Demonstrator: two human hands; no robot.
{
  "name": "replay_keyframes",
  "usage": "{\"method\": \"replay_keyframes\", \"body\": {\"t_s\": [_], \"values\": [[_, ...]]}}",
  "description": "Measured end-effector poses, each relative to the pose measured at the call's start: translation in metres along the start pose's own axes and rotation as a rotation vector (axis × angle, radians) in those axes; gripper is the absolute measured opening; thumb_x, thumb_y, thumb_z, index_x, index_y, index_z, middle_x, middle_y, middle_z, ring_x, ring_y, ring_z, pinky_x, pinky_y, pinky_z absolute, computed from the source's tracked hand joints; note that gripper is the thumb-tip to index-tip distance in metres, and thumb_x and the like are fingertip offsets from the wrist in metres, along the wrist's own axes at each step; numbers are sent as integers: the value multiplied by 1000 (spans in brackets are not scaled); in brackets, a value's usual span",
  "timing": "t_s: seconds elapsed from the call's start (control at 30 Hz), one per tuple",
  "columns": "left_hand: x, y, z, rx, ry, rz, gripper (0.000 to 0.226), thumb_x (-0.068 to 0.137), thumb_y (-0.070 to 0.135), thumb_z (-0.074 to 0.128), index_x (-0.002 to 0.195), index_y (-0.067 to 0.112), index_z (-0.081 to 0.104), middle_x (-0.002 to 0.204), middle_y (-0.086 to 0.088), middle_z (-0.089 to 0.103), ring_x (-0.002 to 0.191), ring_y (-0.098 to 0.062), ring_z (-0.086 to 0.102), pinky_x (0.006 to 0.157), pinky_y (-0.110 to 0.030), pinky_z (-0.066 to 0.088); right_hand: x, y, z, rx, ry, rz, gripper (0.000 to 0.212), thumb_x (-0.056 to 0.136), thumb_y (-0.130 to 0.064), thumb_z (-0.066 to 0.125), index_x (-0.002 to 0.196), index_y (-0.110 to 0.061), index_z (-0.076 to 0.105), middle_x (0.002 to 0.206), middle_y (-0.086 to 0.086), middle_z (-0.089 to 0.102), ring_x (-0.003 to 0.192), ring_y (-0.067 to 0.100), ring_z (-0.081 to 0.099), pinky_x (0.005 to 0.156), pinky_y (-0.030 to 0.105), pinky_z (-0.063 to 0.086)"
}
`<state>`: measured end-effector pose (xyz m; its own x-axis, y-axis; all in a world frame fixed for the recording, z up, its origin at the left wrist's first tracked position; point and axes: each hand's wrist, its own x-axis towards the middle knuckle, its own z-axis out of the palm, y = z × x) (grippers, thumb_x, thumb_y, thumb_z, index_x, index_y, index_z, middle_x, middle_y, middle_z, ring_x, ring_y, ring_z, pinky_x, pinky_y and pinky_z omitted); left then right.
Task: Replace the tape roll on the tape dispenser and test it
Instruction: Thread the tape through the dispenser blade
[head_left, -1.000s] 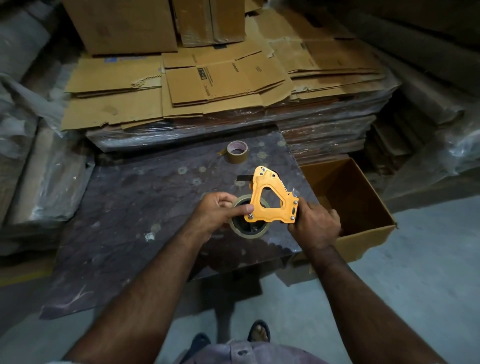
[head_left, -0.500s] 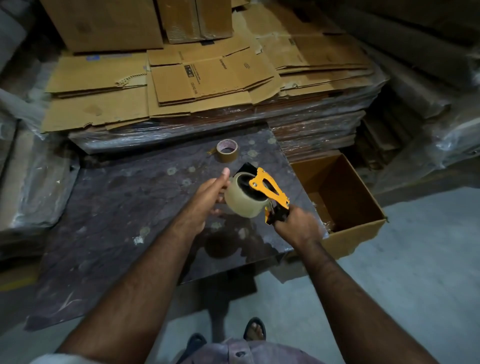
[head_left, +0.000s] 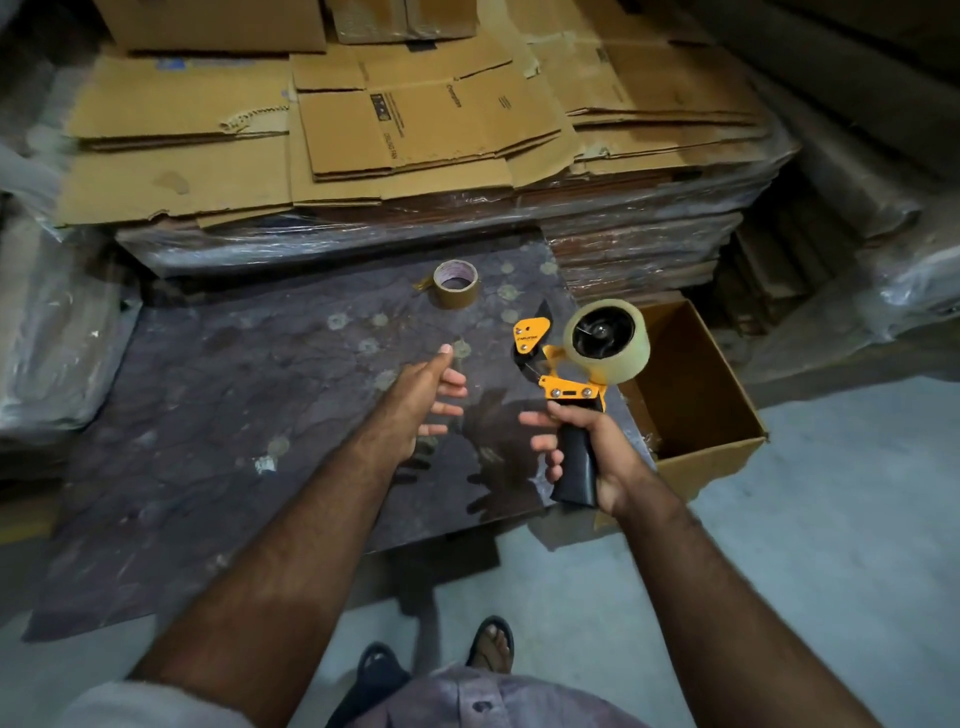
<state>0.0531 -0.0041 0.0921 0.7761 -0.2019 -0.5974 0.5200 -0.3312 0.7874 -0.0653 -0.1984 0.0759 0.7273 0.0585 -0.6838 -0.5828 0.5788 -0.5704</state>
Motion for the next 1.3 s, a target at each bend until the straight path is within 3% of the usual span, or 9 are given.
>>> {"method": "replay_keyframes", "body": {"t_s": [0.17, 0.3, 0.43, 0.57, 0.7, 0.87, 1.03, 1.17, 1.3], "values": [[0, 2, 8, 20, -217, -274, 84, 94, 74, 30, 99, 3, 73, 84, -12, 76, 70, -26, 72, 62, -31, 55, -3, 3, 2, 99, -10, -30, 30, 90, -28, 61, 73, -5, 69, 52, 3, 49, 37, 11, 40, 39, 21, 33], [5, 11, 20, 7, -353, -366, 101, 88, 83, 23, 106, -3, 72, 90, -16, 77, 68, -27, 72, 61, -30, 56, -4, 7, 0, 125, -62, -43, 31, 90, -27, 59, 70, -4, 65, 50, 4, 46, 34, 11, 38, 39, 20, 32], [12, 25, 37, -16, -391, -379, 103, 86, 84, 24, 111, -5, 69, 99, -20, 77, 67, -26, 75, 55, -27, 57, -9, 8, -2, 142, -124, -47, 32, 91, -26, 56, 70, -3, 63, 48, 5, 45, 32, 12, 37, 38, 19, 32], [19, 36, 46, -20, -283, -338, 88, 85, 76, 47, 105, -6, 70, 84, -17, 77, 60, -23, 74, 46, -23, 55, -15, 9, -9, 105, -136, -19, 32, 90, -27, 56, 70, -2, 62, 47, 6, 44, 32, 12, 37, 37, 18, 32], [32, 43, 43, 19, -214, -279, 51, 85, 50, 72, 98, 0, 68, 73, -11, 73, 58, -17, 71, 44, -22, 55, -20, 9, -18, 91, -135, -8, 30, 88, -27, 58, 71, -2, 61, 47, 6, 45, 32, 13, 38, 37, 19, 33], [35, 47, 34, -133, -217, -146, 13, 92, 21, 70, 90, 9, 68, 85, -7, 68, 57, -13, 69, 46, -20, 56, -23, 8, -28, 98, -149, -14, 31, 89, -27, 57, 71, -2, 62, 47, 6, 46, 31, 13, 39, 38, 18, 34], [28, 44, 28, -314, -256, 15, 9, 95, 19, 64, 86, 18, 67, 81, -2, 59, 55, -8, 53, 42, -16, 46, -23, 4, -29, 131, -191, -21, 32, 90, -27, 55, 71, -1, 61, 46, 7, 46, 31, 13, 40, 36, 19, 36], [24, 43, 18, -337, -340, 68, 13, 94, 23, 61, 83, 21, 65, 60, 4, 38, 48, -8, 37, 47, -21, 49, -23, -1, -29, 108, -217, -20, 34, 92, -26, 52, 71, 0, 62, 45, 8, 47, 30, 14, 41, 36, 20, 36], [24, 49, 6, -279, -343, 57, 18, 91, 29, 57, 81, 18, 66, 49, 5, 36, 46, -11, 42, 56, -30, 57, -24, -3, -29, 39, -239, -8, 33, 91, -25, 53, 72, 0, 61, 46, 8, 47, 31, 15, 42, 37, 21, 38]]}}
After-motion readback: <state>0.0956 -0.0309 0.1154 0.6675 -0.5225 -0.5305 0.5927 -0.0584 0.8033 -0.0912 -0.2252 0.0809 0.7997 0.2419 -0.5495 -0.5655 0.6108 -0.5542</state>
